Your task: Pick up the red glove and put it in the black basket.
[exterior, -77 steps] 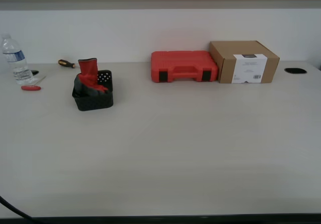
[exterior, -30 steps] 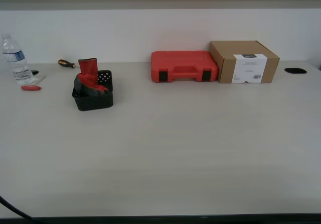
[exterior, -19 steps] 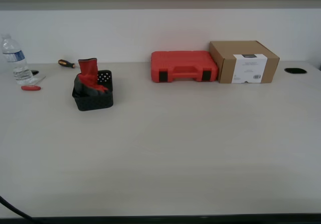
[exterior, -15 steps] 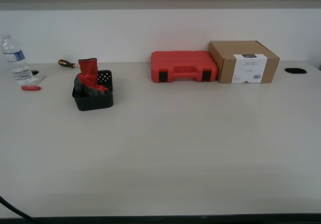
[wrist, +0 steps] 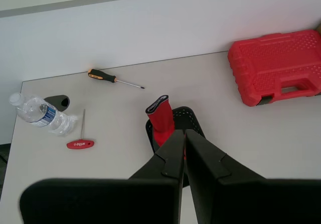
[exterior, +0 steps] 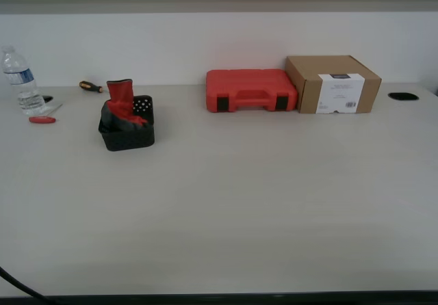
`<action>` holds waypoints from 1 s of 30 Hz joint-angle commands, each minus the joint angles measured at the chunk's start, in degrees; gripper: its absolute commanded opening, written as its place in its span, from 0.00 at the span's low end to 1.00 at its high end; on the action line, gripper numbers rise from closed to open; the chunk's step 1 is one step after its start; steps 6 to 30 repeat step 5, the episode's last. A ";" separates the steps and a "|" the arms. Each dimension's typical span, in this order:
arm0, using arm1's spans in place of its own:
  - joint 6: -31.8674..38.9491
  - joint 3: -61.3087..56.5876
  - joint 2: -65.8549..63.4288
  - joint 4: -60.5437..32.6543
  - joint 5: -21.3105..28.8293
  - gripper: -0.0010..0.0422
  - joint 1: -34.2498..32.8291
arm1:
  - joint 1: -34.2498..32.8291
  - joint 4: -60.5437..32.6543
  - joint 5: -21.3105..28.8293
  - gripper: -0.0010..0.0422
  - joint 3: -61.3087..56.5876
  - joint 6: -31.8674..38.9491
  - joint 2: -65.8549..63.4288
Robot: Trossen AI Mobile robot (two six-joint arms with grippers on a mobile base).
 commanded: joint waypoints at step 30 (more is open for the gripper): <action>0.15 0.07 0.00 0.04 0.00 0.02 -0.02 | 0.02 0.02 0.02 0.02 0.00 -0.09 0.00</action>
